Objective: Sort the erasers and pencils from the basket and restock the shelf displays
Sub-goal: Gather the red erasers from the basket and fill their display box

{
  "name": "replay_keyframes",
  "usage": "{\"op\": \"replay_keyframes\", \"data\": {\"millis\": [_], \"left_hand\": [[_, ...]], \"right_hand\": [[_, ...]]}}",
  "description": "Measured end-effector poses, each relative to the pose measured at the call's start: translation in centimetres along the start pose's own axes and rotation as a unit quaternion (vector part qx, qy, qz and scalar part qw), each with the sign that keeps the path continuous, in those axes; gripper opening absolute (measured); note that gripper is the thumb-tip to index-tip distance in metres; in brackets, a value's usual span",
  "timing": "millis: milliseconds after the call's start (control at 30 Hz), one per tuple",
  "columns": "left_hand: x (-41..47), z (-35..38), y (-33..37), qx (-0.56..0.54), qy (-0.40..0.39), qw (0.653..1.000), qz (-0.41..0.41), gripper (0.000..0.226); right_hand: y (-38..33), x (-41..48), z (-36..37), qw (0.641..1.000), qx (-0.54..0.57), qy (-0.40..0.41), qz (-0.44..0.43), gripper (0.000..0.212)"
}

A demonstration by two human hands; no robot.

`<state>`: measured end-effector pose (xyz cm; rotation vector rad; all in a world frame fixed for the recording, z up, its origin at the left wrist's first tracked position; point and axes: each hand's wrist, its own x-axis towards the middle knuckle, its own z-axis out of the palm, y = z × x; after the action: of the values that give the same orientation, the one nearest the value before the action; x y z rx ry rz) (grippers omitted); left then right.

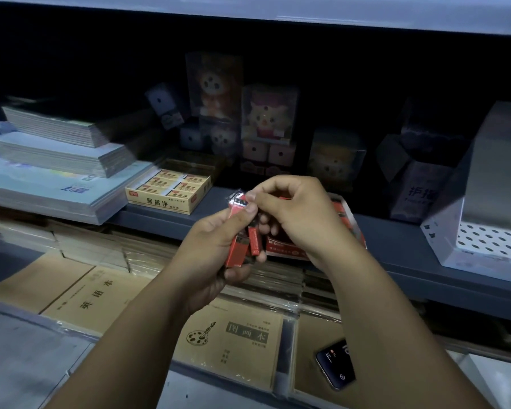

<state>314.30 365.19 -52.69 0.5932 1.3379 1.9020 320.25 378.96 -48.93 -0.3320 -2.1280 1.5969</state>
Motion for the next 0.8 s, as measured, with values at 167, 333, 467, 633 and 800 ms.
{"op": "replay_keyframes", "data": {"millis": [167, 333, 467, 633, 800], "left_hand": [[1.0, 0.0, 0.8, 0.015, -0.025, 0.999, -0.014, 0.031], [2.0, -0.2, 1.3, 0.016, -0.023, 0.999, -0.039, 0.037], [2.3, -0.5, 1.4, 0.006, -0.031, 0.998, -0.062, 0.04], [2.0, -0.9, 1.6, 0.039, -0.082, 0.994, -0.059, 0.032], [1.7, -1.3, 1.8, 0.077, -0.103, 0.99, -0.056, 0.034]], "right_hand": [[-0.1, 0.5, -1.2, 0.999, 0.026, -0.02, -0.013, 0.015], [0.2, 0.7, -2.7, 0.995, -0.012, -0.093, -0.029, 0.014], [0.4, 0.9, -3.0, 0.991, -0.04, -0.121, -0.032, 0.025], [0.9, 1.4, -2.5, 0.995, 0.031, -0.093, -0.01, 0.03], [0.9, 1.4, -2.0, 0.997, -0.003, -0.083, 0.005, 0.009]]}}
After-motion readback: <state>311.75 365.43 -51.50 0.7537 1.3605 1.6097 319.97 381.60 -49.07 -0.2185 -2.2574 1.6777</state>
